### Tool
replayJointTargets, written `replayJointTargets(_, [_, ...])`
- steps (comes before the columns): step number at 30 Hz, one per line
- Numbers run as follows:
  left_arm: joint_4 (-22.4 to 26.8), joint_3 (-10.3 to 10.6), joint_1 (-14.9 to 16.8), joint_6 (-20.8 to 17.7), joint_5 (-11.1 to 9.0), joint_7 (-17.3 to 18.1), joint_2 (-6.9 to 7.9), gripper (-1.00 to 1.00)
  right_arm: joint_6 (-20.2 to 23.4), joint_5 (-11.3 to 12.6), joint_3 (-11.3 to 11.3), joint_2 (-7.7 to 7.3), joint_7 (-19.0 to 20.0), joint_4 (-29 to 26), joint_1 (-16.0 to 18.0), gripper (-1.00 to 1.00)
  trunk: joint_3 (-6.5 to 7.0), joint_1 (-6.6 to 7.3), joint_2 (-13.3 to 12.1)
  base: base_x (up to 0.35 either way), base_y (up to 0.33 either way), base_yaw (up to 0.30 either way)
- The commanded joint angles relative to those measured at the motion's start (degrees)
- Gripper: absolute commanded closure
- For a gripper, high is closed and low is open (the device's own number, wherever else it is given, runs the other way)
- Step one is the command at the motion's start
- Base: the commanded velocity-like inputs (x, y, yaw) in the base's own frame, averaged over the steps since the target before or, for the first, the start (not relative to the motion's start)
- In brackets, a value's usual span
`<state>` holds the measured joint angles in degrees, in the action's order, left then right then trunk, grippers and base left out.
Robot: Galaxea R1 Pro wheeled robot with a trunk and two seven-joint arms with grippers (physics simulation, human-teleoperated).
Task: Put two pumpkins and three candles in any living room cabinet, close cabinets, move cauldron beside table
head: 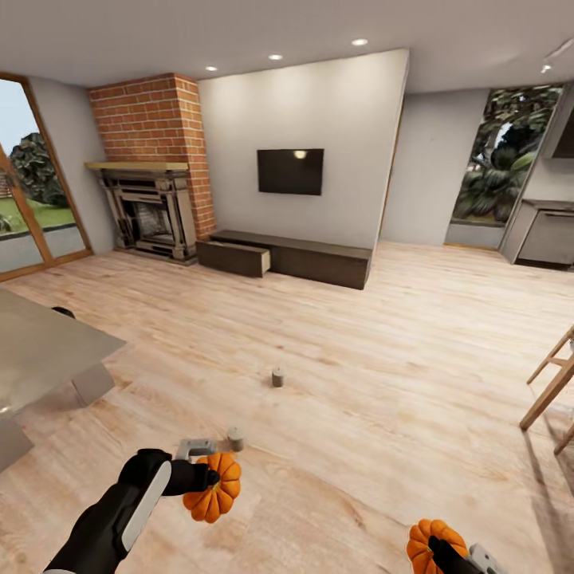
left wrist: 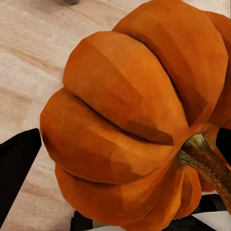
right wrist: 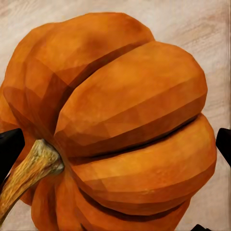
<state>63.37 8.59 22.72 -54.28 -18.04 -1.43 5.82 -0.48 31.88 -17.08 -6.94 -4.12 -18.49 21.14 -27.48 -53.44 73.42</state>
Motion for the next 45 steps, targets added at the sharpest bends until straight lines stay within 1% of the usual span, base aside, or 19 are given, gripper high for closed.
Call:
replayJointTargets(1, [0.08, 0.11, 0.04, -0.21, -0.34, -0.15, 0.06, 1.0, -0.04, 0.55, 0.15, 0.0, -0.27, -0.09, 0.04, 1.0, -0.06, -0.02, 0.03, 0.242, -0.211, -0.182])
replayJointTargets(10, [0.08, 0.11, 0.04, -0.21, -0.34, -0.15, 0.06, 1.0, 0.02, 0.68, 0.06, 0.0, -0.15, -0.14, 0.04, 1.0, -0.09, -0.02, 0.03, 0.242, -0.208, -0.037])
replayJointTargets(15, [0.08, 0.03, 0.04, -0.21, -0.33, -0.13, 0.07, 1.0, 0.04, 0.67, 0.18, 0.0, 1.89, -0.14, 0.04, 1.0, -0.29, -0.02, 0.03, 0.25, -0.139, -0.055])
replayJointTargets(18, [0.08, 0.04, 0.04, -0.21, -0.35, -0.15, 0.07, 1.0, -0.01, 0.6, 0.25, 0.0, 2.49, -0.14, 0.04, 1.0, -0.32, -0.02, 0.03, 0.287, -0.022, -0.017])
replayJointTargets(41, [0.08, 0.11, 0.04, -0.21, -0.41, -0.12, 0.07, 1.0, -0.03, 0.86, -0.18, 0.0, 2.54, -0.1, 0.04, 1.0, -0.34, -0.02, 0.03, 0.297, -0.001, -0.001])
replayJointTargets(45, [0.08, 0.11, 0.04, -0.21, -0.37, -0.15, 0.07, 1.0, 0.03, 0.9, -0.23, 0.0, 2.54, -0.06, 0.04, 1.0, -0.45, -0.02, 0.03, 0.297, 0.0, -0.097])
